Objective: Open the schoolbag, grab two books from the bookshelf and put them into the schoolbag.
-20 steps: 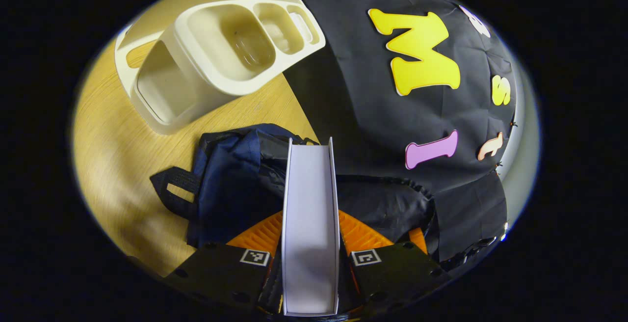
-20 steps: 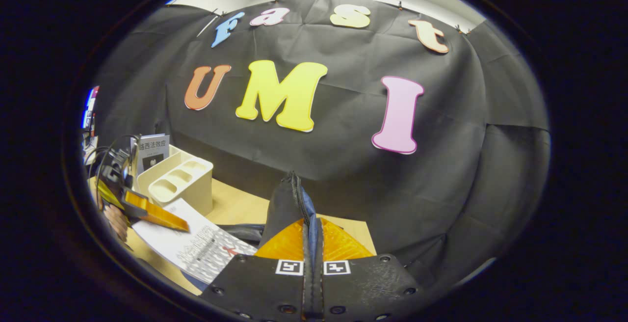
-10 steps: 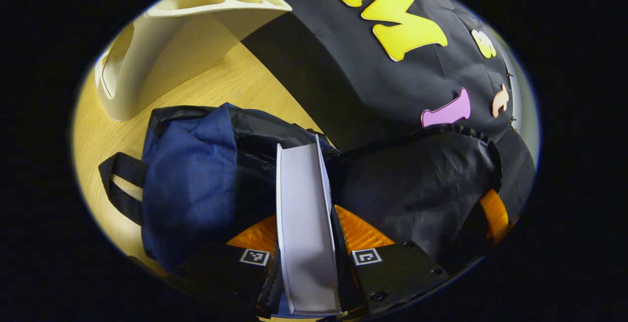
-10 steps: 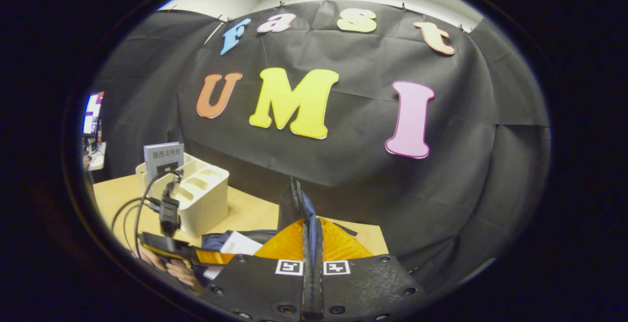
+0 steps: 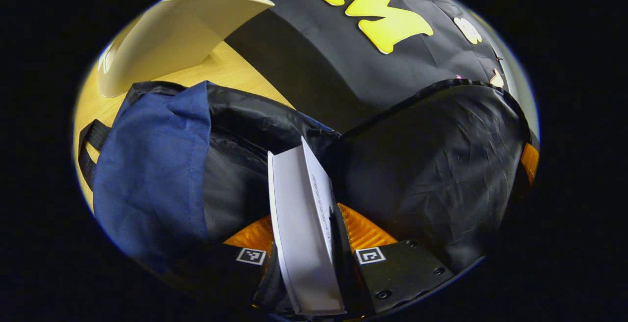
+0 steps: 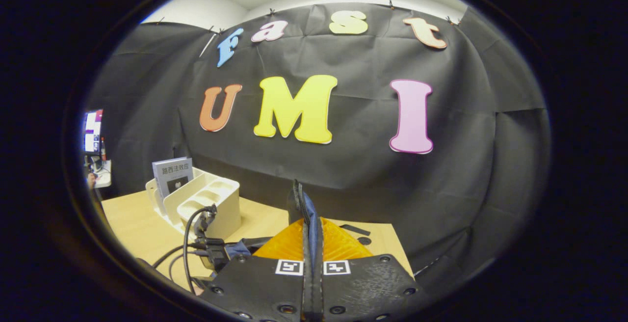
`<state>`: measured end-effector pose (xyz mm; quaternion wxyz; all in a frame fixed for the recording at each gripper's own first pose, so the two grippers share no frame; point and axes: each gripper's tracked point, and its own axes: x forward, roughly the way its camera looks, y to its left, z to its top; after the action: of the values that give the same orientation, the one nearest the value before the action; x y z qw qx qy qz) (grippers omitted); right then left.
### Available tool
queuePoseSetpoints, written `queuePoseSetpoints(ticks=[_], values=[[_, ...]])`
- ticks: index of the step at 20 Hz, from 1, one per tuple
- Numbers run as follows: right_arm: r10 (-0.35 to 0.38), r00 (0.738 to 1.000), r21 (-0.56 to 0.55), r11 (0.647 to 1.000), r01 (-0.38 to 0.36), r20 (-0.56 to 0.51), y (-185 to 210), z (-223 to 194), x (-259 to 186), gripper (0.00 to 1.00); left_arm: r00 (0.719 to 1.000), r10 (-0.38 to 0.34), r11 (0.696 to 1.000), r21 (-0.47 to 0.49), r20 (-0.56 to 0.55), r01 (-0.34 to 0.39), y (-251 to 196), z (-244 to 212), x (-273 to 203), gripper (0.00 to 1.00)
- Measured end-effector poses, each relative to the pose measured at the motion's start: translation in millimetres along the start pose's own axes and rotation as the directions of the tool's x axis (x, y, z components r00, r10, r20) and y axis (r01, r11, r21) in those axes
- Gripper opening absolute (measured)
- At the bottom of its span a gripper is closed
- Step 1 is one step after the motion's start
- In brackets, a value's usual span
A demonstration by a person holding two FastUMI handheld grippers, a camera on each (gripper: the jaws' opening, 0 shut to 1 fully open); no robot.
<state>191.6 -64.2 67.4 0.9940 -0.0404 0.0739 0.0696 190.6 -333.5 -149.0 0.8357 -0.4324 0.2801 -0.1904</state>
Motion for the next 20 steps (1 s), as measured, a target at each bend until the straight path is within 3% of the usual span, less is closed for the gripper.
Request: queuePoseSetpoints(ticks=[1, 2, 4, 11, 17, 20], values=[[-0.012, 1.0, 0.003, 1.0, 0.012, -0.006, -2.9, -2.9, -1.0, 0.0, 0.997, 0.079, 0.996, 0.032, -0.005, -0.079, 15.3, 0.8, 1.7, 0.55], [-0.027, 1.0, 0.006, 1.0, 0.027, -0.015, -7.0, -7.8, -0.2, 0.0, 0.989, 0.145, 0.988, 0.062, -0.035, -0.143, 31.0, -5.1, 3.0, 0.69], [-0.031, 0.999, 0.016, 0.999, 0.032, -0.034, -6.7, -16.2, 0.8, 0.0, 0.993, 0.115, 0.992, 0.048, -0.013, -0.114, 31.2, -1.8, -1.5, 0.84], [-0.085, 0.994, 0.039, 0.995, 0.088, -0.065, -24.8, -36.0, -2.5, 0.0, 0.987, 0.138, 0.97, 0.212, -0.082, -0.118, 38.6, 3.6, -19.5, 0.86], [-0.117, 0.99, 0.032, 0.992, 0.12, -0.082, -24.7, -48.3, -1.8, 0.0, 0.984, 0.174, 0.9, 0.401, 0.028, -0.17, 53.5, 49.2, -56.9, 0.86], [-0.127, 0.988, 0.015, 0.992, 0.128, -0.088, -21.0, -54.9, -1.9, 0.0, 0.979, 0.189, 0.851, 0.485, 0.074, -0.201, 62.9, 70.6, -83.2, 0.87]])
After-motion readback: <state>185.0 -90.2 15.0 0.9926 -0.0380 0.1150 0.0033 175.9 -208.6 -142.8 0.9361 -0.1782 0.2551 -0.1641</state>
